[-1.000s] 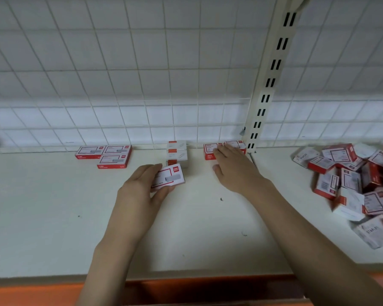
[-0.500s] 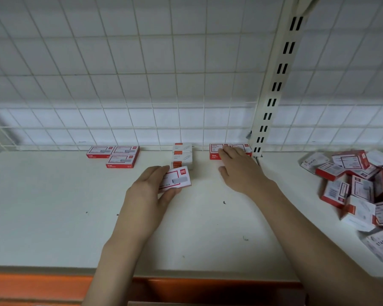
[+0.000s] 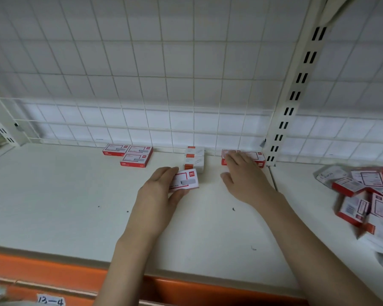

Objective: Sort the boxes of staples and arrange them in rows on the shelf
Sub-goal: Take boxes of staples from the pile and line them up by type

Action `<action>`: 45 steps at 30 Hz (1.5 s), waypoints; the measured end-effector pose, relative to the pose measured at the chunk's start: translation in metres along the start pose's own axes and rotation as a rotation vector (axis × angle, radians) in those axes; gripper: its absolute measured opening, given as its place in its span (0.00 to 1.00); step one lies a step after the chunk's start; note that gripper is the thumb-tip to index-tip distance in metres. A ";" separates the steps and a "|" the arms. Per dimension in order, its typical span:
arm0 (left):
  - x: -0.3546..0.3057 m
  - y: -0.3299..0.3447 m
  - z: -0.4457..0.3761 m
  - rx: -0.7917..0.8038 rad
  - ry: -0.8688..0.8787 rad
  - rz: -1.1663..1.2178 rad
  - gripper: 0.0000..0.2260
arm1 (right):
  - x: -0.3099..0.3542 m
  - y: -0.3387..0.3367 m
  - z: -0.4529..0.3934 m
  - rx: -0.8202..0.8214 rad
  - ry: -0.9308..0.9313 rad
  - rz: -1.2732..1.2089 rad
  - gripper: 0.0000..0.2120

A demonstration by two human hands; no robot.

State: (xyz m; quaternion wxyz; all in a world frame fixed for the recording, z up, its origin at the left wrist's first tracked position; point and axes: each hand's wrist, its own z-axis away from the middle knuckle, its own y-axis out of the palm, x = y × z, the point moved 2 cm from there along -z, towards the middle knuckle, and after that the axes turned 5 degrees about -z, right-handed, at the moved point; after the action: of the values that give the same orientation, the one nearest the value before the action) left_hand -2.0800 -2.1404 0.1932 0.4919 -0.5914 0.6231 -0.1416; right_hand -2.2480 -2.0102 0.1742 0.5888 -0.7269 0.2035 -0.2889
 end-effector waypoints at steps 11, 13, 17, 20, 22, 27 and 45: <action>0.073 -0.037 -0.019 0.051 -0.051 -0.149 0.16 | 0.083 -0.007 -0.020 -0.077 -0.027 -0.057 0.26; 0.096 -0.050 -0.024 0.074 -0.039 -0.189 0.16 | 0.105 -0.004 -0.027 -0.081 -0.027 -0.073 0.26; 0.141 -0.069 -0.029 0.165 -0.066 -0.320 0.19 | 0.145 0.008 -0.037 -0.059 -0.027 -0.070 0.27; 0.169 -0.077 -0.029 0.260 -0.081 -0.381 0.19 | 0.166 0.015 -0.041 -0.046 -0.003 -0.080 0.27; 0.183 -0.080 -0.029 0.311 -0.077 -0.400 0.18 | 0.177 0.019 -0.042 -0.043 0.015 -0.081 0.27; 0.203 -0.079 -0.035 0.375 -0.017 -0.422 0.11 | 0.192 0.029 -0.042 -0.059 0.039 -0.074 0.27; 0.195 -0.060 -0.019 0.495 0.036 -0.493 0.23 | 0.208 0.053 -0.044 -0.031 0.113 -0.135 0.25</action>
State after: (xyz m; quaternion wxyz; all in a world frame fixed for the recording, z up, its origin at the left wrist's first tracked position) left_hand -2.0229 -2.3343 0.1611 0.5605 -0.5842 0.4167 -0.4134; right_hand -2.1181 -2.1868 0.1660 0.5442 -0.7307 0.1913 -0.3652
